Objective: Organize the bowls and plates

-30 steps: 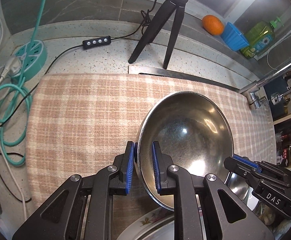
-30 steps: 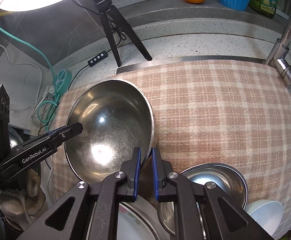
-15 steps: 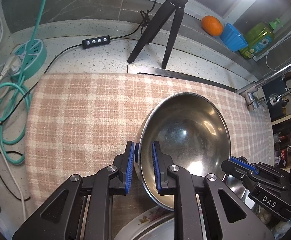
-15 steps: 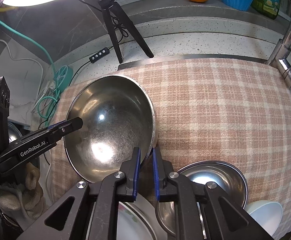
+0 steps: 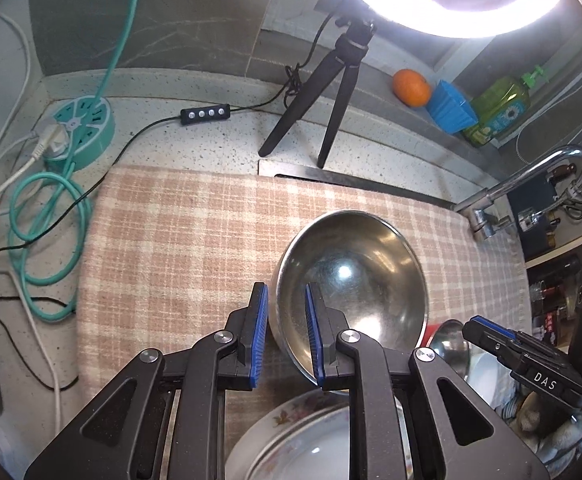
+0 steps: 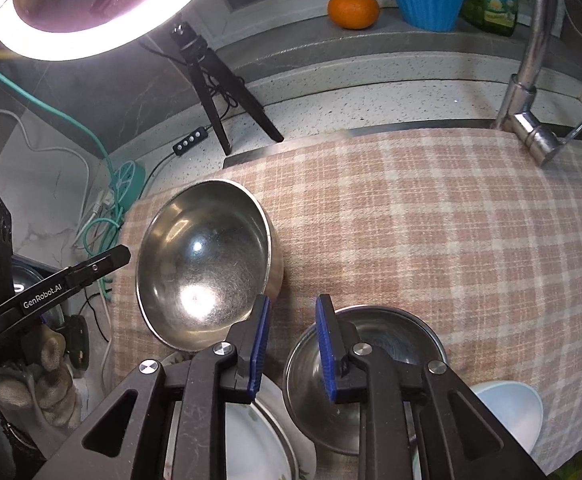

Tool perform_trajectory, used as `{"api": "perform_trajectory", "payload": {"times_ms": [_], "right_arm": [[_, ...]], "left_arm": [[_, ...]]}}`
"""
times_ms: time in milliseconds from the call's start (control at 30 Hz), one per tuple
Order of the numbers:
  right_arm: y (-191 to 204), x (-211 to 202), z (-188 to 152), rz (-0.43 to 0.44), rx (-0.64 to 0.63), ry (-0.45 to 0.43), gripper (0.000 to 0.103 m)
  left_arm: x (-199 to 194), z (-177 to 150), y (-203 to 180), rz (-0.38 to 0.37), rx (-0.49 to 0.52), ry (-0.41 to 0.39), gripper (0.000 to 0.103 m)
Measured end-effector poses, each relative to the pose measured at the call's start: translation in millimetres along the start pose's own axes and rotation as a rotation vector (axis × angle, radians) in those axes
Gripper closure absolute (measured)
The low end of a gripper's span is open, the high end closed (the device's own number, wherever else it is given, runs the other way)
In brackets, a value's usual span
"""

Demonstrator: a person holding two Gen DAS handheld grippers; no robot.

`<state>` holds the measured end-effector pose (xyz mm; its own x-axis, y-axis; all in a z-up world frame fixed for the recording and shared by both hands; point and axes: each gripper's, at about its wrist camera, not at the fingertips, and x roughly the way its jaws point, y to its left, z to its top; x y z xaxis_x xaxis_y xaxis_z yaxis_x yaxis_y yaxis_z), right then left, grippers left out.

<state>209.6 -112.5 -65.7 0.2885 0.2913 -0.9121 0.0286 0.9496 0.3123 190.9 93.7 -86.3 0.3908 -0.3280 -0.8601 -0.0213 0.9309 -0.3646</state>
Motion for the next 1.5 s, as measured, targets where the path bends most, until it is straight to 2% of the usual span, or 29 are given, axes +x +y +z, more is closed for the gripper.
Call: {"api": "perform_trajectory", "payload": {"times_ms": [200,400,567,833,1100,1167,1500], "right_arm": [[-10,-33,-10,0.016,-0.029,-0.048,0.082],[-28,-60,-14,0.037,-0.089,-0.053,0.082],[-48,-63,-17,0.065,-0.180,-0.004,0.082],[-74,-50,-16,0.099,-0.349,0.103,0.082],[-88,-29,-4,0.140,-0.455,0.175,0.082],[-89,-23,-2,0.148,-0.470,0.191,0.082],[-84,4,9,0.200,-0.532,0.234,0.082]], "left_arm": [[-19,-19,-18,-0.032,0.030,-0.009,0.086],[-26,-47,-35,-0.066,0.004,0.000,0.086],[-19,-75,-53,-0.069,-0.045,0.011,0.086],[8,-119,-86,-0.098,-0.202,0.020,0.086],[27,-131,-118,-0.045,-0.275,-0.002,0.089],[30,-130,-123,-0.007,-0.276,-0.009,0.089],[45,-129,-124,0.057,-0.299,0.028,0.089]]}}
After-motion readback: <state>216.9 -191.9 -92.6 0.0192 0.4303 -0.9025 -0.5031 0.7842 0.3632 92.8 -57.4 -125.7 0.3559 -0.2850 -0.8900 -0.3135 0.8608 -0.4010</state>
